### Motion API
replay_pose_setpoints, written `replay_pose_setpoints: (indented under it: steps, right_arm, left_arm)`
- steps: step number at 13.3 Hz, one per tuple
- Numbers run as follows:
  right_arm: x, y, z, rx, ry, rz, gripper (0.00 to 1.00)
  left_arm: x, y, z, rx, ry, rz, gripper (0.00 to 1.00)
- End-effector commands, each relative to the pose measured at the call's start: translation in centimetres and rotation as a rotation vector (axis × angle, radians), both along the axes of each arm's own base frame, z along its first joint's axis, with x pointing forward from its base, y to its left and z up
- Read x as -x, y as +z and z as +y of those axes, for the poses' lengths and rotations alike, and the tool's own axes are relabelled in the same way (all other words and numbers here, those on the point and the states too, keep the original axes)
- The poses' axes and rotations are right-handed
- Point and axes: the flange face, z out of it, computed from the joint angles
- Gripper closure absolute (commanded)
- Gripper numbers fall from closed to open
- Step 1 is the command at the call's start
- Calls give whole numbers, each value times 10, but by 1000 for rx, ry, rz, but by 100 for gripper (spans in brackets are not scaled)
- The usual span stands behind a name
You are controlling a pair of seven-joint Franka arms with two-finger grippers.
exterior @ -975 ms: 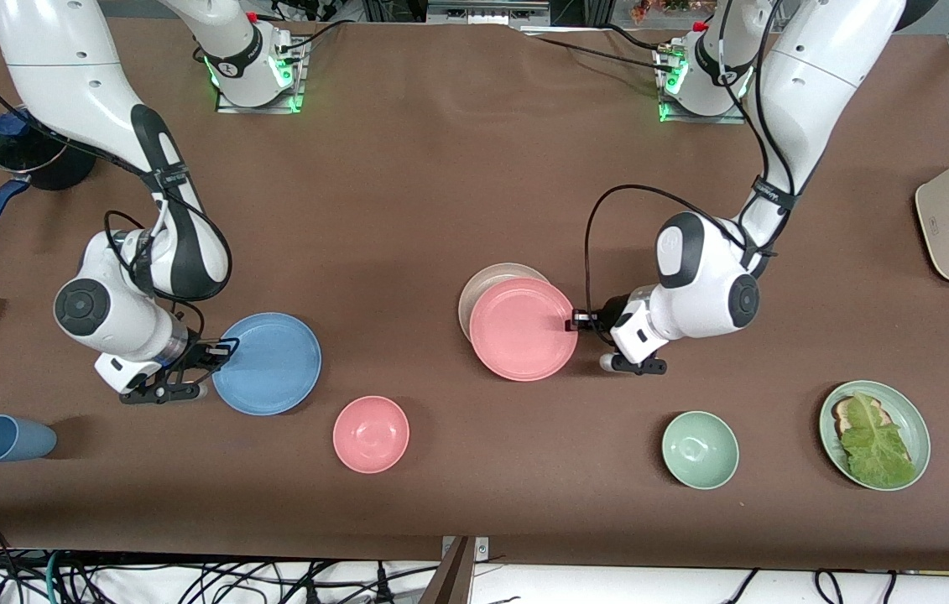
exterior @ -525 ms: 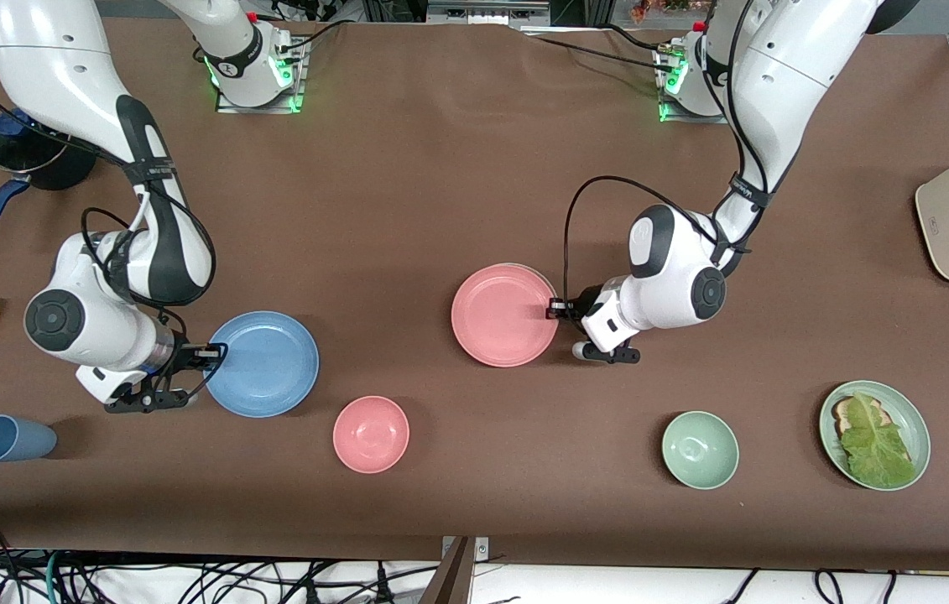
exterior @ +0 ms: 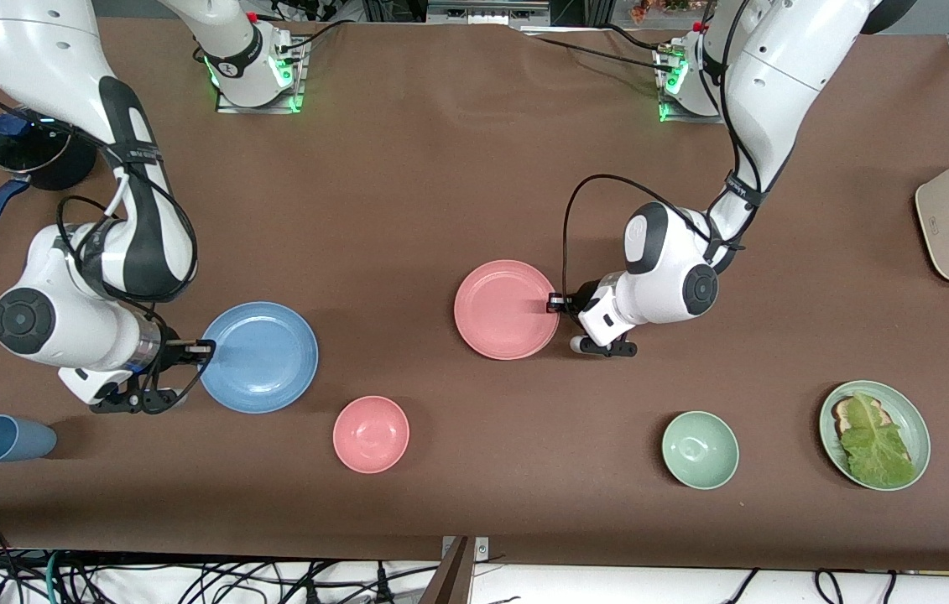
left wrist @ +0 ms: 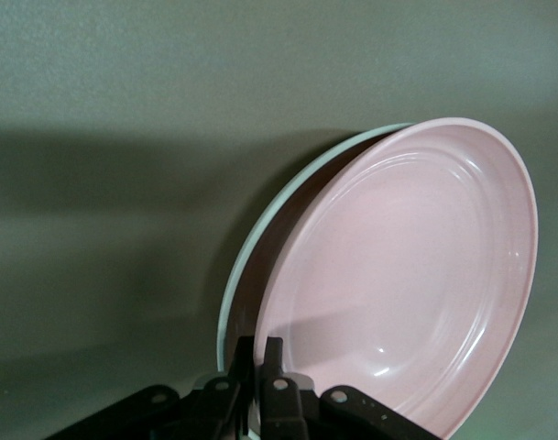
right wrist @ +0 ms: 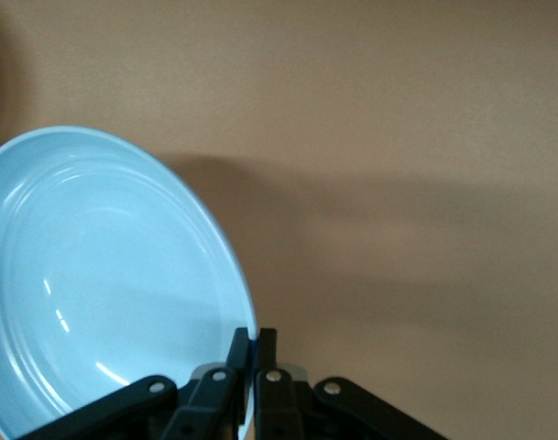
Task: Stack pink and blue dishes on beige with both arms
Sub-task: 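Open the left gripper on the pink plate while the right gripper holds blue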
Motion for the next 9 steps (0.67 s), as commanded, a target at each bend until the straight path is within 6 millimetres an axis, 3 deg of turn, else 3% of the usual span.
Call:
replay_pose_setpoints:
  steps: [1,2,3,4,9]
  right_arm:
    - [-2,34,5,-29,10,11,100]
    - [-2,39,6,-29,10,22,100]
    - [-3,44,7,-29,12,25,100]
    - [-3,47,7,-29,13,30,100]
    - [-6,55,21,-41,33,21,100]
  left_arm:
    - [6,7,2,-16,-4,-17,100]
    - [5,7,2,-15,-3,-18,100]
    - [4,8,2,-14,-2,-22,63]
    - [2,8,3,-13,0,-23,36]
    - [-3,14,8,-8,26,-13,23]
